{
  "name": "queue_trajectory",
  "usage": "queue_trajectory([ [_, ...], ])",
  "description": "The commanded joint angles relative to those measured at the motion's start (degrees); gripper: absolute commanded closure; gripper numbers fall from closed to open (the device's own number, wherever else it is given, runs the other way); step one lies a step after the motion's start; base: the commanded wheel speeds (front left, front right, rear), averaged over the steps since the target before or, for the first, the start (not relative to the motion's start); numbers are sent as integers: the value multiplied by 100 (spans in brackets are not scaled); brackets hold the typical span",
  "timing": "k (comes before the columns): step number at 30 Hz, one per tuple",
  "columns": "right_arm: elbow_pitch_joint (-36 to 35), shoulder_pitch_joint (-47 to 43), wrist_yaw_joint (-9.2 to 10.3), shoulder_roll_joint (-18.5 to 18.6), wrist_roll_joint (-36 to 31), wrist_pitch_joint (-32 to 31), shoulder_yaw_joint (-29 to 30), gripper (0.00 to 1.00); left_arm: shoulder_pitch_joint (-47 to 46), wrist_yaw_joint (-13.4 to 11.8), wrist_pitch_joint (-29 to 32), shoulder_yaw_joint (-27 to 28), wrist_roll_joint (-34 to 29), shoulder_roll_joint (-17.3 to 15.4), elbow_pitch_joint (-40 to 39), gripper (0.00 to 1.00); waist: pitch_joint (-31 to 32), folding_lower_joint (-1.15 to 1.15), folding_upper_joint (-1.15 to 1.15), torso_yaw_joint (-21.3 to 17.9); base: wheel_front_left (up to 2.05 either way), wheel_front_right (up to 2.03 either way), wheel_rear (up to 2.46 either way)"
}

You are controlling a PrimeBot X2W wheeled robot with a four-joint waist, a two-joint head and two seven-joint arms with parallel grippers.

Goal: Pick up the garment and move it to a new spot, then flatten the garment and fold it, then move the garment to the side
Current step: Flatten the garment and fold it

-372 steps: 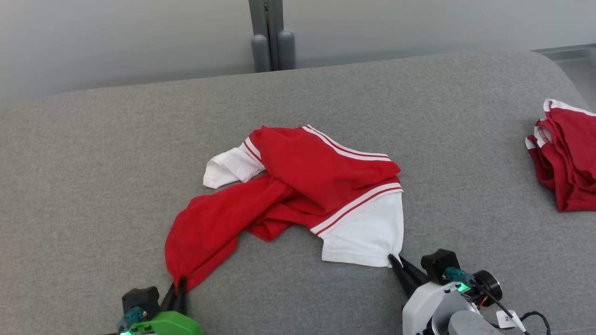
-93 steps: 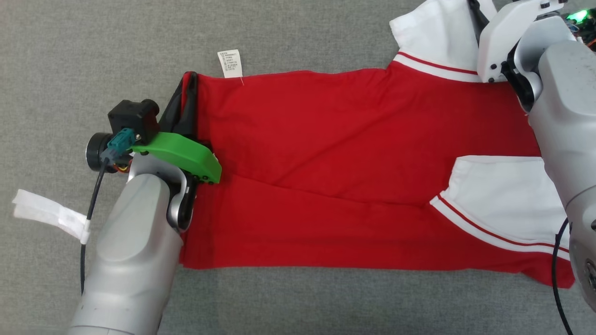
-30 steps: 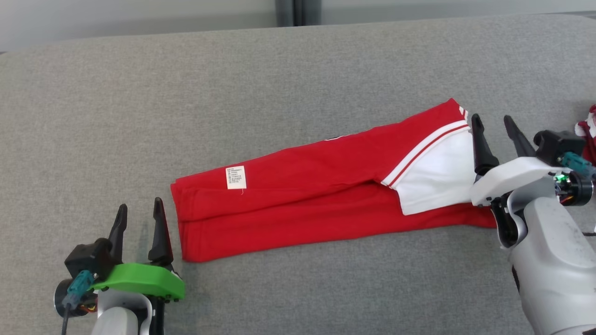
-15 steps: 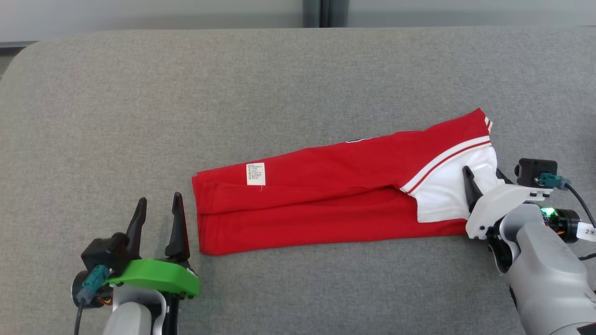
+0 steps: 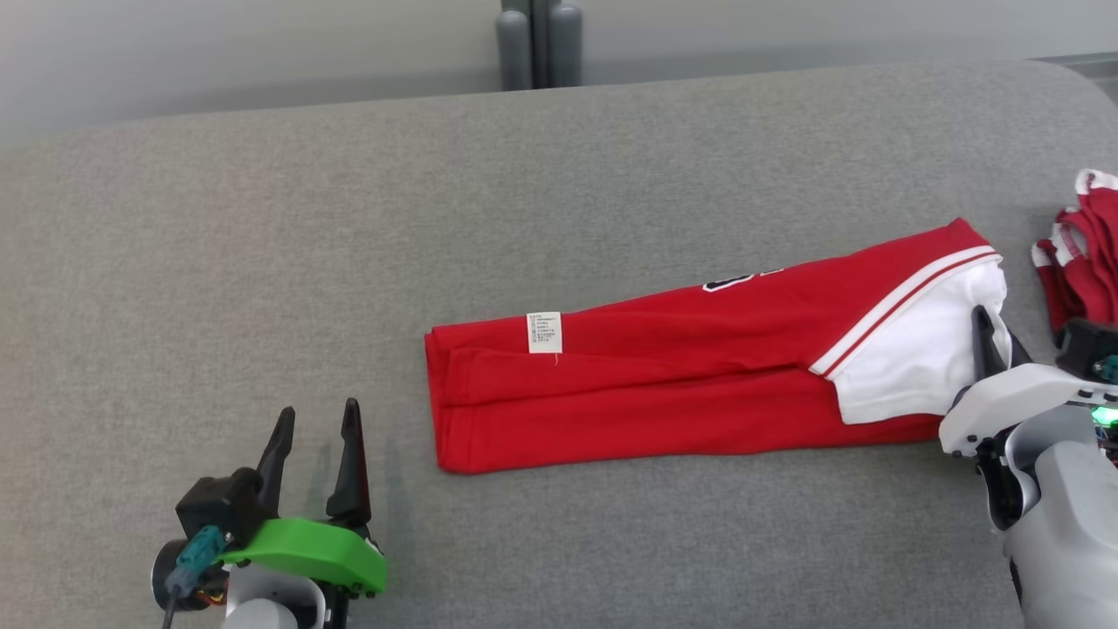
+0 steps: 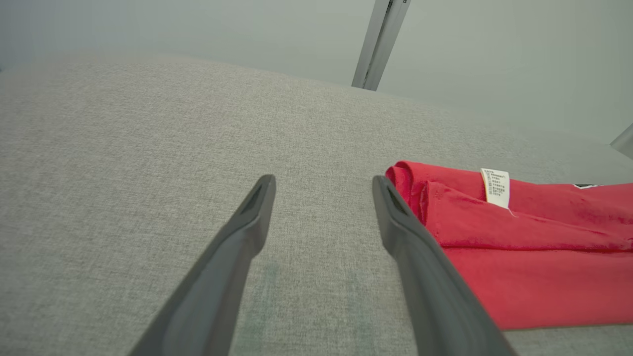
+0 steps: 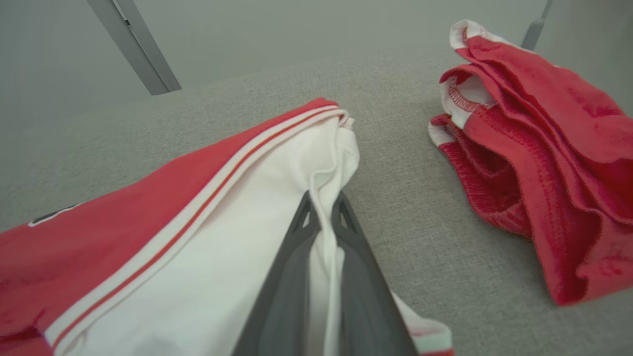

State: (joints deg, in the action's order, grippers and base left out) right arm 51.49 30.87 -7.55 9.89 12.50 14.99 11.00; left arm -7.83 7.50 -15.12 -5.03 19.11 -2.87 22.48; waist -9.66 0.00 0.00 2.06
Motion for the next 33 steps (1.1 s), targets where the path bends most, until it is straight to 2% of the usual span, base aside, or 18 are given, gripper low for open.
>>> queue_trajectory([
  [1,-240,-190,12,6,-63,19,60,100,98,-8,0,-8,36,-14,12,0,190,0,0,-277,0,0,0],
  [7,-1438,-553,12,-267,-48,21,-208,100,182,-28,0,-100,78,-15,56,0,331,0,0,-528,0,0,0],
  [12,-2264,-762,12,-504,322,22,-1188,100,183,-35,0,-208,87,-15,84,0,406,0,0,-488,0,0,0],
  [16,-2542,-793,12,-579,742,22,-2186,100,153,-31,-1,-301,87,-17,96,0,382,0,0,-280,0,0,0],
  [22,-2360,-436,12,-653,1224,-20,-3337,100,28,-37,0,-478,145,-16,134,0,272,0,0,218,0,0,0],
  [32,-1610,428,11,-687,1930,-1,-4675,100,-113,-31,-1,-741,258,-14,201,0,63,0,0,1007,0,0,0],
  [33,-1590,476,11,-688,2044,5,-4827,72,-115,-33,0,-750,270,-15,201,0,58,0,0,1038,0,0,0],
])
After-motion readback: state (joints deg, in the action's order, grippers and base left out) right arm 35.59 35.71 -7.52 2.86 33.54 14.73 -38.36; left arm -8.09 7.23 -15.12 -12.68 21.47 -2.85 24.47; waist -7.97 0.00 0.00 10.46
